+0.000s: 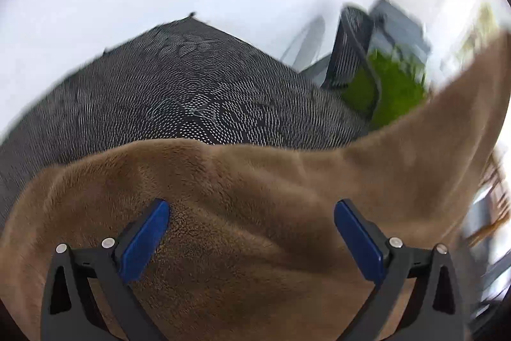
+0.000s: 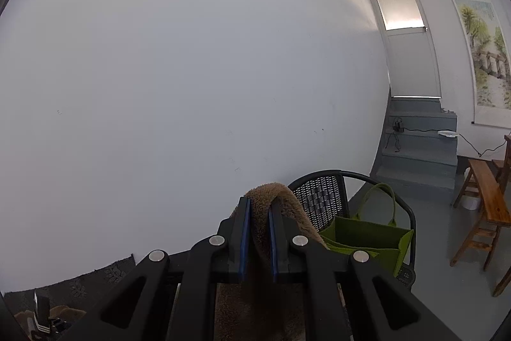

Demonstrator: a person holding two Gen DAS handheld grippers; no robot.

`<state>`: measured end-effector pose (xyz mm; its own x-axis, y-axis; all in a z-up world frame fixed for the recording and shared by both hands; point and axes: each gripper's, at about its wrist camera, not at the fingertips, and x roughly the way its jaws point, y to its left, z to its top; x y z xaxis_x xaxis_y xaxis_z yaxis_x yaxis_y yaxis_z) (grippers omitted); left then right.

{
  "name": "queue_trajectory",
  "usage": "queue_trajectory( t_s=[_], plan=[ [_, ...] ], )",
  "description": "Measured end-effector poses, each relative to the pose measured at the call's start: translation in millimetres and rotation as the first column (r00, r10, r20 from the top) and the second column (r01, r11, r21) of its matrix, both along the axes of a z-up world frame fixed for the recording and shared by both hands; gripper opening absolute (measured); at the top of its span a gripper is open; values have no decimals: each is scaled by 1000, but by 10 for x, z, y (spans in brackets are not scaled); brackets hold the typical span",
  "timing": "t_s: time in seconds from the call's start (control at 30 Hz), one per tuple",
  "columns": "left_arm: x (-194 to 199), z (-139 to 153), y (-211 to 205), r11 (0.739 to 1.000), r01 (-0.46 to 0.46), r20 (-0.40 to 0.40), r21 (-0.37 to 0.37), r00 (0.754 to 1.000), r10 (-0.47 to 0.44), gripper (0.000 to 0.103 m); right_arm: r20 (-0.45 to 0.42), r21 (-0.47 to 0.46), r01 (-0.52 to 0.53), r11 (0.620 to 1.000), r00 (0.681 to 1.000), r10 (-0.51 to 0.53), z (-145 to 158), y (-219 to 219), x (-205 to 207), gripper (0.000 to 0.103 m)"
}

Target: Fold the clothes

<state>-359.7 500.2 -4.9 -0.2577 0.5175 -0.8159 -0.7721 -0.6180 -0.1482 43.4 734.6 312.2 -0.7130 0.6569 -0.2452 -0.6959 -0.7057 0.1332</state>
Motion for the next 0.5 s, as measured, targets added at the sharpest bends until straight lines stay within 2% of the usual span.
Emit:
queue_trajectory(
  t_s=[0.07,0.23,0.33,0.4,0.5],
  plan=[
    [109,-45,85,997,23,-85,-68,996,-29,103,5,3,4,1000,1000,-4,-11,-29,22,12],
    [122,-2,-74,996,54,-47,-71,997,-57,103,21,14,23,1000,1000,-23,-1,-16,87,12],
    [144,24,-200,998,34,-11,-44,999,-34,103,32,12,27,1000,999,-28,-13,-13,114,12],
    [268,35,-259,997,39,5,-69,999,-39,103,35,7,30,1000,999,-30,-39,-6,126,12],
    [460,-43,-255,984,110,-54,-144,991,-118,103,34,-9,33,999,999,-33,-76,11,128,12]
  ],
)
